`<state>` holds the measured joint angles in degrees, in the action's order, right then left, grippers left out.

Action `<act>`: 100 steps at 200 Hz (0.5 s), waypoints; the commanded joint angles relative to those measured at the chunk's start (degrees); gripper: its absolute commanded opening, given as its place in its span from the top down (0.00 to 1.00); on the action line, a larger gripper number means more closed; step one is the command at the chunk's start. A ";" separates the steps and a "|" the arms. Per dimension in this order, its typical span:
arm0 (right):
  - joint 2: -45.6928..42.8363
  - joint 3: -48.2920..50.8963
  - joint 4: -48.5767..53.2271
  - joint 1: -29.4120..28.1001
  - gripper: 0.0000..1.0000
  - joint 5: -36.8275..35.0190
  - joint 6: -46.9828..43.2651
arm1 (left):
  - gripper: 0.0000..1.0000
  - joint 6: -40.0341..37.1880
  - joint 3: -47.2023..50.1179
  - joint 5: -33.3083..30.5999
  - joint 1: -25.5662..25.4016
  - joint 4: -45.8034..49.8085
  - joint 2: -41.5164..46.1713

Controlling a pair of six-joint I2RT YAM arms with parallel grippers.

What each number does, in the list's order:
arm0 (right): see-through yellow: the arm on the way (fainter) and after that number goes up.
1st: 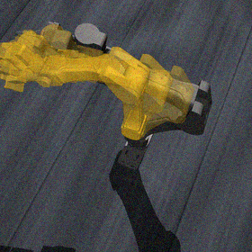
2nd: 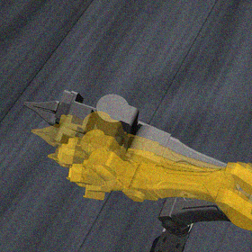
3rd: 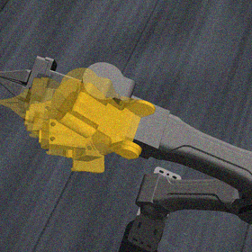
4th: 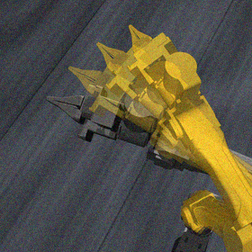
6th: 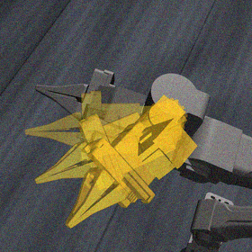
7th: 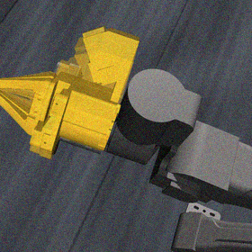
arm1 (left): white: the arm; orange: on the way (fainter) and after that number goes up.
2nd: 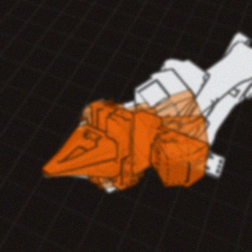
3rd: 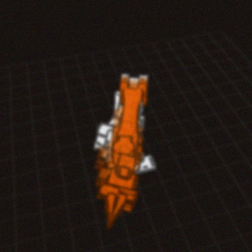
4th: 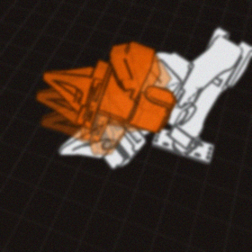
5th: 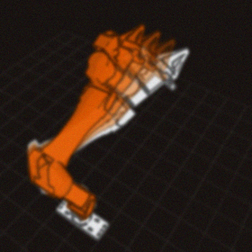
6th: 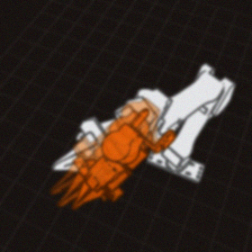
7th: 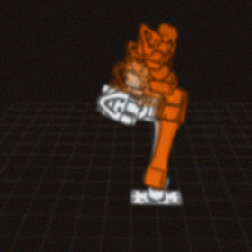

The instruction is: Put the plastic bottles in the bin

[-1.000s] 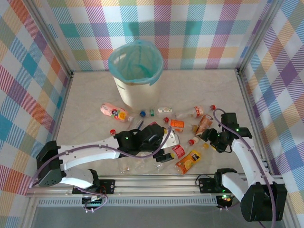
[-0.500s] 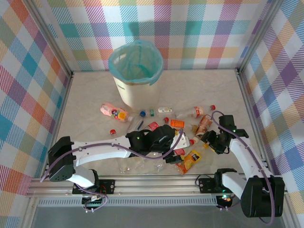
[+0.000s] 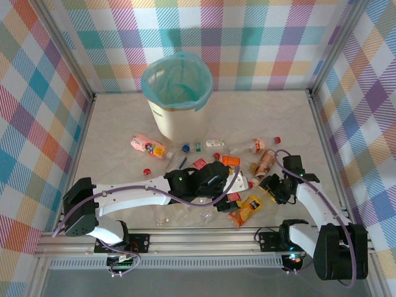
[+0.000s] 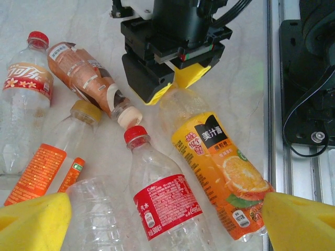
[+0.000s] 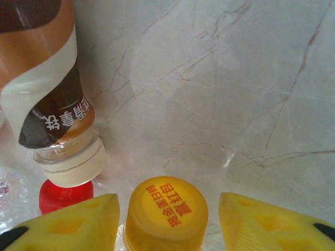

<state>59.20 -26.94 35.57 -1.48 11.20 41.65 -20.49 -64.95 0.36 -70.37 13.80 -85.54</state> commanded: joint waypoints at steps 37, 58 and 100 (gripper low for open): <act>-0.56 1.27 -2.83 0.29 0.62 1.28 1.34 | 0.06 -0.47 -2.73 -1.39 -0.73 1.61 -0.40; -1.86 0.98 -1.95 0.42 0.76 1.27 0.98 | 0.06 -0.12 -2.73 -2.01 -0.73 1.64 0.14; -7.42 -3.85 4.63 0.38 0.79 3.19 -1.35 | 0.07 1.32 -1.99 -7.82 -0.75 -1.32 3.40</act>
<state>55.16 -26.52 35.11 -1.45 11.99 42.44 -20.36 -65.84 -2.98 -70.39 14.74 -85.65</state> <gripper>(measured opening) 0.284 0.936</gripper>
